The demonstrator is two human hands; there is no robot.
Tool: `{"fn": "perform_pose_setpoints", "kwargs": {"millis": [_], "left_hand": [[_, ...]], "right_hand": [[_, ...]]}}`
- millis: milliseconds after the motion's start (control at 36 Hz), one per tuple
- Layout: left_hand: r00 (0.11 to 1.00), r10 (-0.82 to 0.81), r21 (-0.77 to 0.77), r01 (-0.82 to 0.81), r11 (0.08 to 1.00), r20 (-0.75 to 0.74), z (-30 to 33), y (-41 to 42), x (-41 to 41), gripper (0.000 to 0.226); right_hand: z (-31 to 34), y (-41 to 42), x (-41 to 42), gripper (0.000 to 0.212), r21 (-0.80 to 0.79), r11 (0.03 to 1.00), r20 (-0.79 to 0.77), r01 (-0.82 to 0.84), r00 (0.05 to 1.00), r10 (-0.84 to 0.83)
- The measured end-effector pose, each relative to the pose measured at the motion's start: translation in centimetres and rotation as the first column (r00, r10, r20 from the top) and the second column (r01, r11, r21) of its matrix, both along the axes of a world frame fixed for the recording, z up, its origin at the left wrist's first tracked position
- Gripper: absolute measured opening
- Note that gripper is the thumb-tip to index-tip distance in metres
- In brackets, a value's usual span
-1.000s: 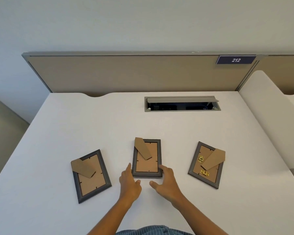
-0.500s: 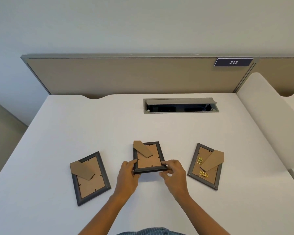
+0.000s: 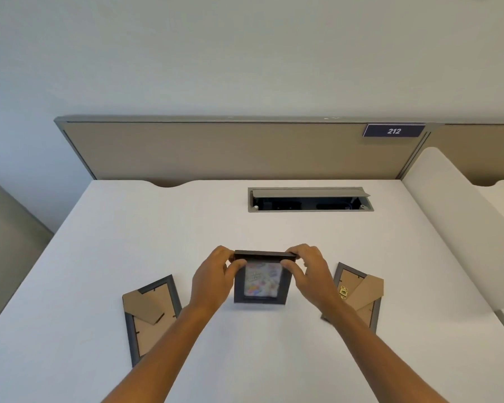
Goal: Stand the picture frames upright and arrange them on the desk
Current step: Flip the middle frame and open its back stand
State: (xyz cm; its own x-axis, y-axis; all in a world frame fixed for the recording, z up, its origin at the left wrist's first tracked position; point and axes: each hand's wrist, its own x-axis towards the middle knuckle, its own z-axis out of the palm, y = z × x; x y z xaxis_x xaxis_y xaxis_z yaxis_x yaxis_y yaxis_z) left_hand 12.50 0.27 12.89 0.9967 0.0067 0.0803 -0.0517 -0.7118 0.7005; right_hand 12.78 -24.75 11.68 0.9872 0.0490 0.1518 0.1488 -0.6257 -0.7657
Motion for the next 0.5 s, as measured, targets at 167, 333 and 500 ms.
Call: {"fn": "perform_pose_setpoints", "kwargs": {"millis": [167,333,500], "left_hand": [[0.984,-0.01,-0.271,-0.039,0.962,-0.177,1.2,-1.8,-0.9,0.02],[0.946,0.014,-0.281,-0.11,0.954,-0.324,1.6,-3.2,-2.5,0.028],[0.925,0.036,-0.245,-0.137,0.96,-0.377,1.9,-3.5,-3.4,0.032]], "right_hand": [[2.6,-0.2,-1.3,0.004,0.219,0.975,-0.169,0.047,0.986,-0.009],[3.5,-0.1,-3.1,0.011,0.378,0.897,-0.318,0.228,0.942,-0.105],[4.2,-0.2,-4.5,0.019,0.461,0.819,-0.422,0.342,0.896,-0.136]]}}
